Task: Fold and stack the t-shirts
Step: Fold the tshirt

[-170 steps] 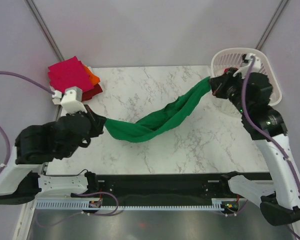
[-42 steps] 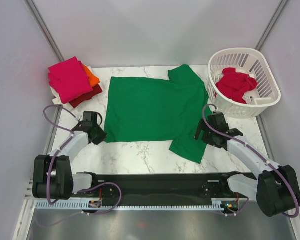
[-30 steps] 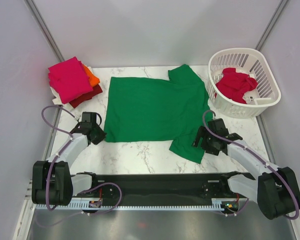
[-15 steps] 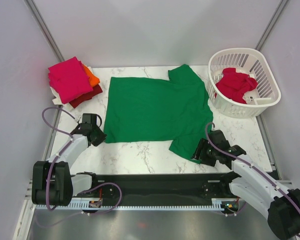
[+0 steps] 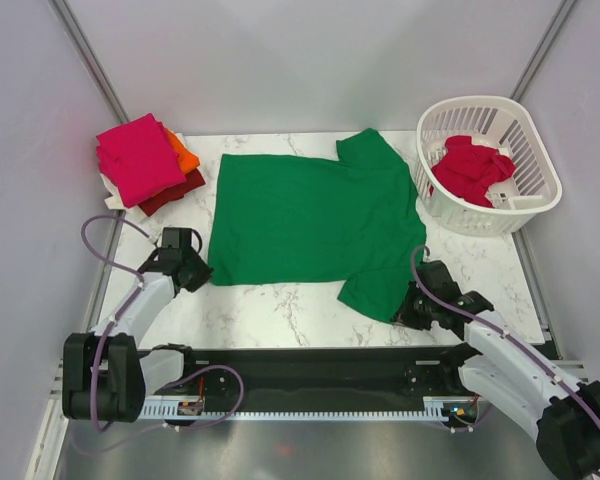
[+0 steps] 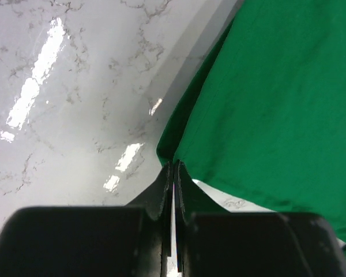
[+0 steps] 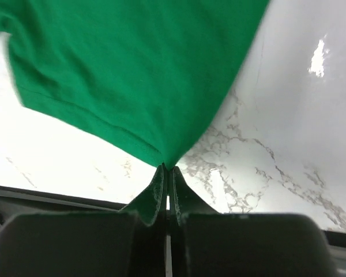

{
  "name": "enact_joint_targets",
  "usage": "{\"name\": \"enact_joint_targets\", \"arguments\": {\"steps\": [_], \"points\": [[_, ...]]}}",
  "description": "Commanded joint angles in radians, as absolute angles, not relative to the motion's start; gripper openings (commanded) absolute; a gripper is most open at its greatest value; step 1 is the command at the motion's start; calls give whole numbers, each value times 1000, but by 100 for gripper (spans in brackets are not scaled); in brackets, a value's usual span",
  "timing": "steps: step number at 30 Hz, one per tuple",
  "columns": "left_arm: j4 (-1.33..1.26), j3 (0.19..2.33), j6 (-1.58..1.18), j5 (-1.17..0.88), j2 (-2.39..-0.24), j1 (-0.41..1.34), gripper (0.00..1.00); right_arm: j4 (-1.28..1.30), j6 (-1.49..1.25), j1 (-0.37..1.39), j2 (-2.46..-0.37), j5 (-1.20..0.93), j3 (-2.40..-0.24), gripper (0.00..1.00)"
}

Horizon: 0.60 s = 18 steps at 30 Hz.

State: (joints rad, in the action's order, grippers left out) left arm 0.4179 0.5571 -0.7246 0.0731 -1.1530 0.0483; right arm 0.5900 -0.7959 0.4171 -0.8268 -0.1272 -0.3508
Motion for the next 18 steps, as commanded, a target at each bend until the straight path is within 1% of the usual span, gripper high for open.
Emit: {"name": "enact_joint_targets", "arguments": {"steps": [1,3,5,9,18], "points": [[492,598,-735,40,-1045,49,2,667,-740,420,-787,-51,-503,0],[570,636,-729,60,-990,43,2,704,-732,422,-756,-52,-547,0],[600,659,-721,35,-914,38,2,721,-727,422,-739,-52,-589,0],[699,724,-727,-26,-877,38,2,779,-724,422,-697,-52,-678,0],[897,810,-741,-40,-727,38,2,897,-704,423,-621,-40,-813,0]]}}
